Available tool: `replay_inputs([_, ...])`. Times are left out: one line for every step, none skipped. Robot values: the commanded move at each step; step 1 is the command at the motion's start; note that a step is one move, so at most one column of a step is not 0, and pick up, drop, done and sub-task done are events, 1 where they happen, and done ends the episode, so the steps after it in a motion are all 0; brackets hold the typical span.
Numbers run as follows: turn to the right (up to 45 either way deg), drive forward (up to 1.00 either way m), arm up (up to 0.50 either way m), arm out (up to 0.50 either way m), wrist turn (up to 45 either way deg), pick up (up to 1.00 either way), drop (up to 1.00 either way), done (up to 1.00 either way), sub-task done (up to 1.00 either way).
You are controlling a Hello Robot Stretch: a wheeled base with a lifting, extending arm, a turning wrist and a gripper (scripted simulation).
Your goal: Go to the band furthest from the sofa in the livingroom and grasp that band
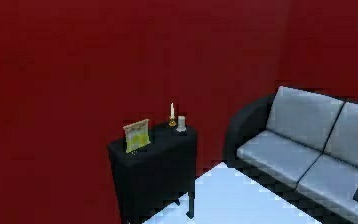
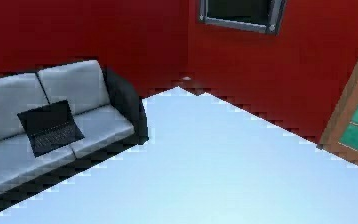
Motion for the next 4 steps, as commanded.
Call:
replay_inputs([45.0,0.00,0.00,0.00,0.0,0.00,0.00,0.00,0.00])
replay_inputs([3.0,0.00,0.00,0.00,0.0,0.00,0.00,0.00,0.00])
replay_inputs([0.0,0.75,0.00,0.00,0.0,0.00,0.00,0.00,0.00])
replay_inputs([45.0,0.00,0.00,0.00,0.0,0.00,0.00,0.00,0.00])
